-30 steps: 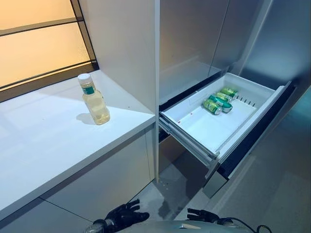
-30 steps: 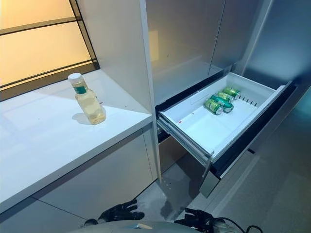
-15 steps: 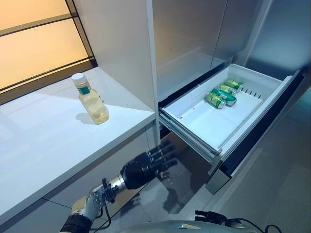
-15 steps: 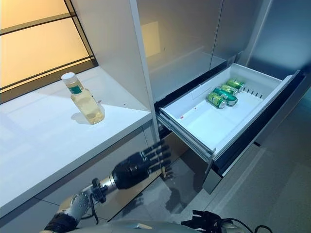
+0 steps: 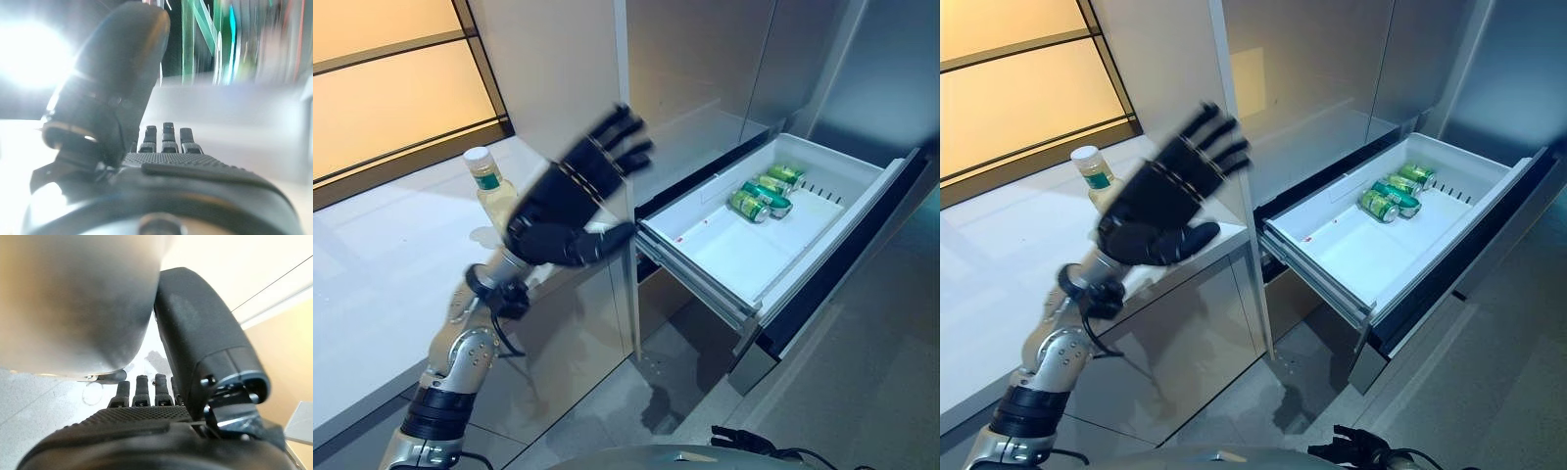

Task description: Put drinks into fridge and close the fridge

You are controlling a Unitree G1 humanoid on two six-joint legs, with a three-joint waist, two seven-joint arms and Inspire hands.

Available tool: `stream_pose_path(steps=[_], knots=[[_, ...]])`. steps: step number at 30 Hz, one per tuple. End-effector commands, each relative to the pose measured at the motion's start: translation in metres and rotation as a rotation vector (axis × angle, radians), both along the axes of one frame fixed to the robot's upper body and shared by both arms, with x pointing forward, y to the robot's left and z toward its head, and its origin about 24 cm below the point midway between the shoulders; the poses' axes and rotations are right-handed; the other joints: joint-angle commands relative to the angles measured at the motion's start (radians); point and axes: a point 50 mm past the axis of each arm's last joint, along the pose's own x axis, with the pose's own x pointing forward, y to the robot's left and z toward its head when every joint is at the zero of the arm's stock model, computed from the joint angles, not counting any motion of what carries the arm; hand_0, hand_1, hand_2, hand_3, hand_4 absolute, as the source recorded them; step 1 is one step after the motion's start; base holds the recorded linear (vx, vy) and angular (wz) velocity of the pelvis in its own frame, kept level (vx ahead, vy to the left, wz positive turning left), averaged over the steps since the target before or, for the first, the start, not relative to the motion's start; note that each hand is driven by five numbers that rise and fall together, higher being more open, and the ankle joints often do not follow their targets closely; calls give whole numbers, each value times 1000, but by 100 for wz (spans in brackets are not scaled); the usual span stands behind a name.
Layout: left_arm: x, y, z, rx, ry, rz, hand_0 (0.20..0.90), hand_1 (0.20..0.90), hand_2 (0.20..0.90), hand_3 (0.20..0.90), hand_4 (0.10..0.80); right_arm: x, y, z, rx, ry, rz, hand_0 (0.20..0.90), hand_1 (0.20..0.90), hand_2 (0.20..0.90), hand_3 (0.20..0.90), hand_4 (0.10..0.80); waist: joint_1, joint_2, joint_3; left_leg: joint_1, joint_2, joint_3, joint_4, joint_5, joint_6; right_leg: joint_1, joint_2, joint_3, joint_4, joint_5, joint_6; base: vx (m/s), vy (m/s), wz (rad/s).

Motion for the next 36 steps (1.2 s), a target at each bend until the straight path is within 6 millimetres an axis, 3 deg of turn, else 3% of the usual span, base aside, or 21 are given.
stream_pose_path(steps=[1,3,4,5,13,21,36], knots=[[-14,11,52,5,-351,236,900,900,900,900,800,-6,32,-6,79,8,16,900,900,900,900,800,28,-44,-50,30,-26,-25,6,-117,21,-6,-10,-45,15,-7,33,3,-4,9],[-14,11,52,5,-351,236,900,900,900,900,800,-6,32,-6,79,8,16,900,900,900,900,800,28,-44,-50,30,-26,-25,6,-117,21,-6,-10,-45,15,-7,33,-1,-4,10],[-19,13,53,18,-417,453,900,900,900,900,800,-4,36,-7,85,6,14,900,900,900,900,800,33,-49,-52,27,-25,-29,6,-114,18,-9,-9,-49,18,-9,29,-4,-7,9],[-20,13,53,25,-434,516,900,900,900,900,800,-3,36,-7,85,6,14,900,900,900,900,800,33,-49,-52,27,-24,-29,6,-115,18,-8,-9,-49,19,-11,28,-4,-5,9],[-5,21,41,29,-365,733,900,900,900,900,800,-5,34,-7,83,17,35,900,900,900,900,800,21,-49,-53,31,-22,-14,6,-114,17,-10,-8,-45,25,-11,30,0,1,1],[8,29,30,9,-274,828,900,900,900,900,800,-6,31,-7,78,25,55,900,900,900,900,800,6,-46,-53,38,-19,1,6,-115,15,-10,-9,-36,30,-11,34,0,0,0],[32,29,2,72,-64,808,900,900,900,900,800,-5,25,-5,73,38,85,900,900,900,900,800,-17,-44,-58,52,-14,26,6,-120,16,-9,-7,-23,46,-21,35,2,1,0]])
